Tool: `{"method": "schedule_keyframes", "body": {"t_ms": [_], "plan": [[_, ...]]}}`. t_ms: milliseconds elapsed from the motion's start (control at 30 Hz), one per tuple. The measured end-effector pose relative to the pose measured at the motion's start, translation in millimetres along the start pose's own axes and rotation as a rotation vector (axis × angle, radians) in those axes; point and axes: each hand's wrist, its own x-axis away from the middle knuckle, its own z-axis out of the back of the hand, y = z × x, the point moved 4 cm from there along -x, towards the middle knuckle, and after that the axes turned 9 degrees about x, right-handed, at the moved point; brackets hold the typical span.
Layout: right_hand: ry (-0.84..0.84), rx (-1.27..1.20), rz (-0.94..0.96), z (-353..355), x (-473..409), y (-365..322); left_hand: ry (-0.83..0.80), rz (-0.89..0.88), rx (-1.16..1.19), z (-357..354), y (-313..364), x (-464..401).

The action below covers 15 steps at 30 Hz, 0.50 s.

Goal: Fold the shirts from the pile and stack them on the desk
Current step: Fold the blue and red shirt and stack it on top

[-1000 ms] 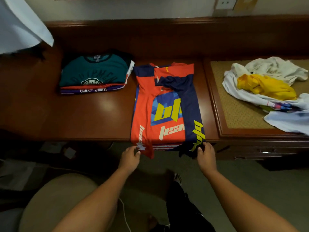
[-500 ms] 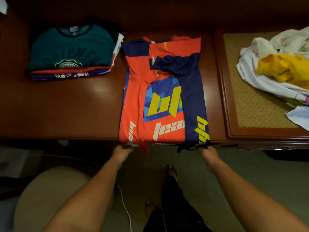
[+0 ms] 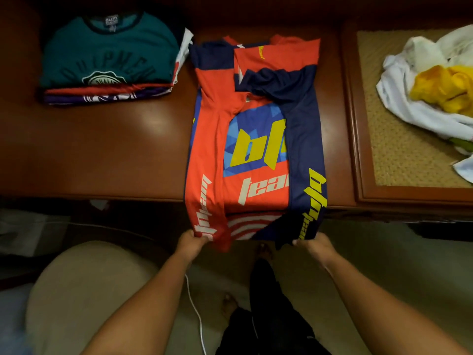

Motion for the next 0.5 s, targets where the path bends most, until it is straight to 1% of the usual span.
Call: {"method": "schedule_keyframes", "body": {"t_ms": [233,300,367,433,500], "plan": [[-0.002,-0.042,0.061,-0.5,62.4,23.1,0.020,-0.084,0.131,26.6,-24.9,48.9],[0.023,-0.048,0.057,-0.6,80.4,31.2,-0.032,-0.082,0.169,31.3,-32.2,61.9],[0.049,-0.045,0.034,-1.2,96.6,38.9,-0.125,-0.041,0.193,30.5,-41.5,74.7],[0.050,-0.041,0.022,-2.3,111.8,43.3,-0.181,-0.024,0.135,28.9,-49.4,87.7],[0.022,-0.053,0.009,-5.1,124.5,46.1,-0.197,-0.013,0.094,29.2,-55.6,97.5]]}}
